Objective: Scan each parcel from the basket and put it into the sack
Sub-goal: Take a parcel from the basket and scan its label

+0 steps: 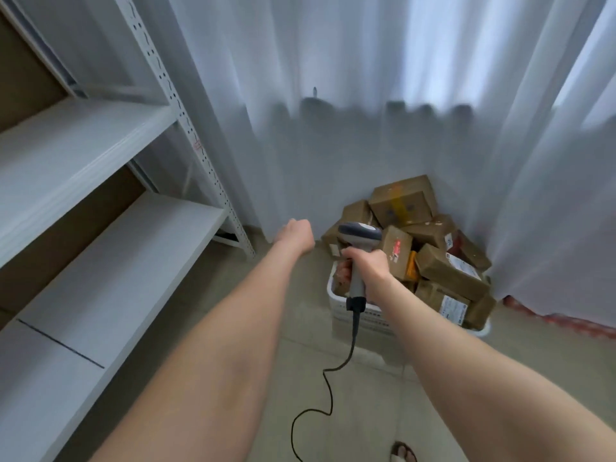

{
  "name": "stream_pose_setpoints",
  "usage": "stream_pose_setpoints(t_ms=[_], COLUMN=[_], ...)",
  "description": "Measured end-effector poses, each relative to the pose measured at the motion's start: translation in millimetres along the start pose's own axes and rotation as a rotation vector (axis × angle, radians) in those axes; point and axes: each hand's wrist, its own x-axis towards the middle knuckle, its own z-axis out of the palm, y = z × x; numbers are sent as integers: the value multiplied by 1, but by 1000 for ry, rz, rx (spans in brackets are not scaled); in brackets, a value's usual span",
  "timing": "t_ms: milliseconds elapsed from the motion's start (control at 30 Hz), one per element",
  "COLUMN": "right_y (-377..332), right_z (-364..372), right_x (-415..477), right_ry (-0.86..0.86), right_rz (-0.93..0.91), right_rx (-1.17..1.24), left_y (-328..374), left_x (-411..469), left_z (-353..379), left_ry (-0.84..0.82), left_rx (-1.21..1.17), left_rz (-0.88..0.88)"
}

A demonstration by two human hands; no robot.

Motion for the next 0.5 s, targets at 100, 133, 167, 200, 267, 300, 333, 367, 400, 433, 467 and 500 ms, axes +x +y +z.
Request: stream_pose_setpoints(t_ms=[100, 133, 167, 200, 267, 300, 333, 367, 400, 433, 467, 500], right_y=[-25, -32, -39, -46, -58, -62, -67, -72, -76, -80, -85, -91], right_z=[-45, -60, -73, -86, -110, -121, -131, -141, -150, -158, -166, -173], right_x=[20, 29, 39, 50, 69, 79, 87, 96, 105, 115, 124, 135], right_ry=[40, 60, 78, 97, 143, 160, 170, 183, 204, 230, 258, 285], right_rz=[-5, -1, 13, 29, 37, 46, 61, 71, 73, 71, 69, 68], right_rx=[5, 10, 24, 47, 83, 91, 100, 105, 100, 96, 99, 108], left_y=[58, 77, 95, 112, 141, 154, 166, 176, 186, 196, 205, 214], left_x=[21, 28, 34, 41, 56, 63, 71, 80, 89, 100, 111, 123], left_z=[3, 5, 8, 11, 19, 22, 25, 29, 32, 35, 37, 40], left_ry=[-18, -19, -19, -22, -43, -54, -65, -74, -82, -91, -100, -106], left_rx=[3, -1, -4, -7, -20, -28, -35, -41, -45, -49, -50, -52], left_rz=[39, 55, 69, 84, 110, 120, 127, 130, 136, 143, 154, 166])
